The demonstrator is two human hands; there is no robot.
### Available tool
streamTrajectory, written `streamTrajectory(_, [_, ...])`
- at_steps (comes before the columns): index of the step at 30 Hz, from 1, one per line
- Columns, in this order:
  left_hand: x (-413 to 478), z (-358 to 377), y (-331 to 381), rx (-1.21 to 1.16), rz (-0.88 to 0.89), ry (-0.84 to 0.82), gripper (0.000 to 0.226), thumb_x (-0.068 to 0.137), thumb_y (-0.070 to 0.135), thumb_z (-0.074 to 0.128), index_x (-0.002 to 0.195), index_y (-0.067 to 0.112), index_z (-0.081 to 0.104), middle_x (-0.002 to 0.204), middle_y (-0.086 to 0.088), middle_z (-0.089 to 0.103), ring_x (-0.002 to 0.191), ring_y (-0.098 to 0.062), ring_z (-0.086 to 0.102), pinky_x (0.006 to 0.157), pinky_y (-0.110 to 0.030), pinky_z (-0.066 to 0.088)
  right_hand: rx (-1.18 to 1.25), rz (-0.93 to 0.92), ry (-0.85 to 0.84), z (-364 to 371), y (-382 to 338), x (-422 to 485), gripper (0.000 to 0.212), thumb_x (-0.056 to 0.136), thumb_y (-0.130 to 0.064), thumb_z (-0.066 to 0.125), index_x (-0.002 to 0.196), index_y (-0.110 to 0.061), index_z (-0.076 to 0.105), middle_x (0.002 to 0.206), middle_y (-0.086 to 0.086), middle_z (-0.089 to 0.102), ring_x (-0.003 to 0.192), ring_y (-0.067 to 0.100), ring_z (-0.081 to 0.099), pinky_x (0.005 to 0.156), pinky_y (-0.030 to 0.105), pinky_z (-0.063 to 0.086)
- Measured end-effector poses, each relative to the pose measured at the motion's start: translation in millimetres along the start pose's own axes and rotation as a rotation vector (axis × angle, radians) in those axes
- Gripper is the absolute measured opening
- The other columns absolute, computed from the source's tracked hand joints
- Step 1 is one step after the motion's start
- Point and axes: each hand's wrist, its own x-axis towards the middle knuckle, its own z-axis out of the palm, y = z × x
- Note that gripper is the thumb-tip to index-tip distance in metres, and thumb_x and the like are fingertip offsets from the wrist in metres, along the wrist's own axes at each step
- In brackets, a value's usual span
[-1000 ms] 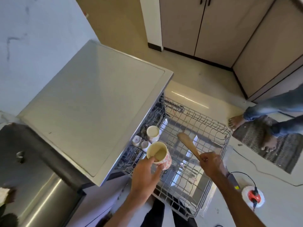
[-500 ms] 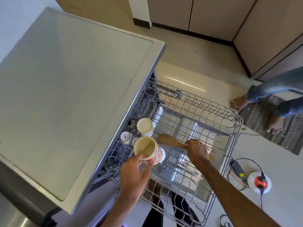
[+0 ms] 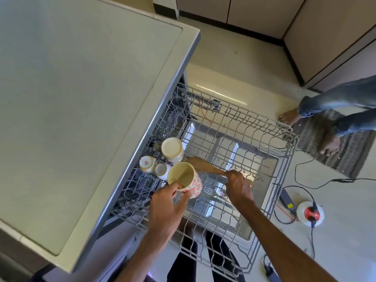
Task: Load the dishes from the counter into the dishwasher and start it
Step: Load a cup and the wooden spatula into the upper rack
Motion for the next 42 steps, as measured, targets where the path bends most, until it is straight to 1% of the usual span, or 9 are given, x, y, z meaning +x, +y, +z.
streamTrajectory(4, [-4,4,-4,-0.007,-0.002,-0.032,0.036,0.089,0.054,0.065,0.096,0.020,0.070,0.093,0.002,0.075,0.088,-0.011,0.071,0.078,-0.027,0.061,0.008,0.004,0.006,1,-6,10,0.035,0.080,0.007,0.074,0.112,-0.008,0.069,0.106,0.011,0.071,0.086,0.025,0.071,0.070,0.032,0.060])
streamTrajectory(8, [-6,6,-3,-0.024,0.003,-0.057,0.033,0.089,0.050,0.068,0.100,0.019,0.072,0.100,0.010,0.074,0.091,0.003,0.068,0.083,-0.011,0.052,-0.058,0.012,-0.014,2,-6,19,0.025,0.087,-0.002,0.072,0.109,-0.013,0.068,0.099,0.005,0.071,0.077,0.019,0.068,0.065,0.027,0.054])
streamTrajectory(11, [-5,6,-2,-0.054,0.003,-0.061,0.037,0.088,0.051,0.068,0.105,0.018,0.072,0.107,0.009,0.074,0.098,0.003,0.067,0.090,-0.017,0.054,-0.121,-0.006,-0.037,8,-6,19,0.031,0.081,-0.006,0.080,0.108,-0.015,0.068,0.095,0.004,0.068,0.071,0.014,0.064,0.060,0.026,0.056])
streamTrajectory(14, [-3,7,1,-0.048,0.012,-0.068,0.039,0.088,0.051,0.068,0.109,0.018,0.072,0.112,0.007,0.073,0.100,0.001,0.066,0.091,-0.015,0.051,-0.149,-0.031,-0.053,15,-3,17,0.038,0.072,-0.004,0.086,0.106,-0.013,0.070,0.096,0.007,0.067,0.073,0.016,0.064,0.061,0.028,0.059])
streamTrajectory(17, [-1,10,6,-0.072,0.016,-0.071,0.041,0.088,0.051,0.067,0.112,0.019,0.072,0.115,0.006,0.073,0.105,-0.002,0.066,0.095,-0.020,0.053,-0.154,-0.035,-0.060,13,-2,17,0.036,0.070,-0.002,0.087,0.101,-0.012,0.071,0.093,0.008,0.067,0.072,0.016,0.065,0.060,0.027,0.058])
streamTrajectory(21, [3,12,7,-0.076,0.030,-0.082,0.044,0.088,0.055,0.066,0.112,0.019,0.072,0.113,0.006,0.074,0.105,-0.003,0.068,0.095,-0.022,0.054,-0.195,-0.024,-0.101,4,-9,20,0.028,0.079,-0.002,0.080,0.104,-0.009,0.071,0.095,0.009,0.067,0.077,0.020,0.067,0.062,0.032,0.055])
streamTrajectory(30, [8,16,-2,-0.099,0.008,-0.108,0.044,0.085,0.060,0.064,0.109,0.024,0.070,0.114,0.008,0.073,0.108,-0.001,0.067,0.093,-0.031,0.058,-0.337,-0.083,-0.156,1,-13,27,0.033,0.094,-0.011,0.066,0.126,-0.014,0.057,0.114,0.006,0.063,0.093,0.016,0.063,0.075,0.029,0.053])
streamTrajectory(36, [8,14,-4,-0.102,0.001,-0.098,0.043,0.086,0.056,0.065,0.115,0.024,0.069,0.120,0.005,0.071,0.110,-0.005,0.067,0.093,-0.030,0.058,-0.372,-0.121,-0.160,-6,-14,33,0.022,0.100,-0.013,0.053,0.122,-0.013,0.058,0.113,0.007,0.064,0.099,0.021,0.064,0.076,0.032,0.053])
streamTrajectory(42, [6,9,-4,-0.098,0.008,-0.099,0.045,0.088,0.056,0.063,0.116,0.021,0.070,0.119,0.005,0.072,0.109,-0.004,0.067,0.093,-0.028,0.057,-0.383,-0.139,-0.183,-14,-17,29,0.023,0.097,-0.019,0.061,0.119,-0.014,0.062,0.113,0.007,0.066,0.101,0.023,0.066,0.076,0.034,0.055])
